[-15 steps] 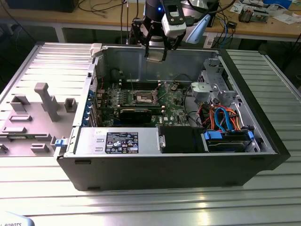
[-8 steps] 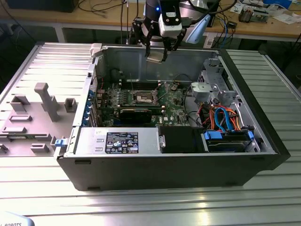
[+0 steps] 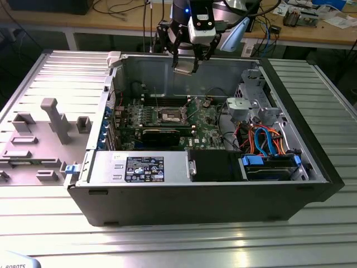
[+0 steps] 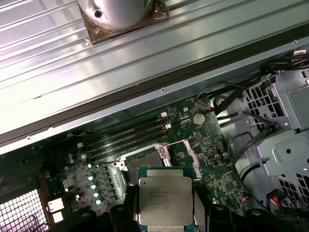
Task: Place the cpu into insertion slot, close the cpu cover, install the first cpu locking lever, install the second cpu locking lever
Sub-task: 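Place the cpu into insertion slot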
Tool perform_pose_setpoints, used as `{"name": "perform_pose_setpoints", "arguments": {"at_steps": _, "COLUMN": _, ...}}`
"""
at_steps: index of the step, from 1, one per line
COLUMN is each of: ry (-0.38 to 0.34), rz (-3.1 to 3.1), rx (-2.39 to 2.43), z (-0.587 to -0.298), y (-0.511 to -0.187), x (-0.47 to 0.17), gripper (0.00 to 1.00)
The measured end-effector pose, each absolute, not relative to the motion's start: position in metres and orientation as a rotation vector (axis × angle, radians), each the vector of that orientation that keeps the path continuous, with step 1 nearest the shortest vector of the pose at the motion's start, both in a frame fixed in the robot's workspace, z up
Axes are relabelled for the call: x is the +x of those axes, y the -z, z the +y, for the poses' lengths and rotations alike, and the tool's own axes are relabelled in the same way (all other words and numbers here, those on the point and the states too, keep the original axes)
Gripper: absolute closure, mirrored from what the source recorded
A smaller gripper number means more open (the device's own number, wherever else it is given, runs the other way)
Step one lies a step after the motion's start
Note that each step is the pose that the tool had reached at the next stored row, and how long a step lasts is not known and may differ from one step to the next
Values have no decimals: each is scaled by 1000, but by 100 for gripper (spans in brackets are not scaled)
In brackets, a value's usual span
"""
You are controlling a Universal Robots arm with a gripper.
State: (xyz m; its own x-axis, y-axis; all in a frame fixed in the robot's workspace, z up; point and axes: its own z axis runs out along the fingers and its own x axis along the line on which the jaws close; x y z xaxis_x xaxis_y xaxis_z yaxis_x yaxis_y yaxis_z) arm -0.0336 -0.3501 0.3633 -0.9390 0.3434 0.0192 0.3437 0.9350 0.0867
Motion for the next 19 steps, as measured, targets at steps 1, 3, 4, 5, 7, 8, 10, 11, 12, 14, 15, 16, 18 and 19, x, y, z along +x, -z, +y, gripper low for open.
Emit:
{"name": "perform_pose_setpoints", "arguments": {"at_steps": 1, "ry": 139, "rz": -3087, "rx": -548, "z": -350, "y": -363, "x": -34, "gripper": 46}}
{"name": "perform_pose_setpoints", "arguments": {"at_steps": 3, "ry": 139, "rz": -3086, "rx": -551, "z": -350, "y": -363, "x": -34, "gripper": 46}}
{"name": "perform_pose_setpoints", "arguments": {"at_steps": 4, "ry": 139, "rz": -3085, "rx": -559, "z": -350, "y": -363, "x": -34, "gripper": 46}}
{"name": "perform_pose_setpoints", "arguments": {"at_steps": 5, "ry": 139, "rz": -3082, "rx": -579, "z": -350, "y": -363, "x": -34, "gripper": 46}}
{"name": "perform_pose_setpoints", "arguments": {"at_steps": 7, "ry": 138, "rz": -3077, "rx": -612, "z": -350, "y": -363, "x": -34, "gripper": 46}}
{"name": "perform_pose_setpoints", "arguments": {"at_steps": 8, "ry": 138, "rz": -3072, "rx": -640, "z": -350, "y": -363, "x": -34, "gripper": 46}}
{"name": "perform_pose_setpoints", "arguments": {"at_steps": 10, "ry": 137, "rz": -3065, "rx": -677, "z": -350, "y": -363, "x": -34, "gripper": 46}}
{"name": "perform_pose_setpoints", "arguments": {"at_steps": 11, "ry": 137, "rz": -3060, "rx": -704, "z": -350, "y": -362, "x": -34, "gripper": 46}}
{"name": "perform_pose_setpoints", "arguments": {"at_steps": 12, "ry": 137, "rz": -3055, "rx": -729, "z": -350, "y": -362, "x": -34, "gripper": 46}}
{"name": "perform_pose_setpoints", "arguments": {"at_steps": 14, "ry": 137, "rz": -3048, "rx": -761, "z": -350, "y": -362, "x": -34, "gripper": 46}}
{"name": "perform_pose_setpoints", "arguments": {"at_steps": 15, "ry": 137, "rz": -3042, "rx": -788, "z": -350, "y": -362, "x": -34, "gripper": 46}}
{"name": "perform_pose_setpoints", "arguments": {"at_steps": 16, "ry": 137, "rz": -3037, "rx": -808, "z": -350, "y": -362, "x": -34, "gripper": 46}}
{"name": "perform_pose_setpoints", "arguments": {"at_steps": 18, "ry": 137, "rz": -3033, "rx": -825, "z": -350, "y": -362, "x": -34, "gripper": 46}}
{"name": "perform_pose_setpoints", "arguments": {"at_steps": 19, "ry": 137, "rz": -3033, "rx": -826, "z": -350, "y": -362, "x": -34, "gripper": 46}}
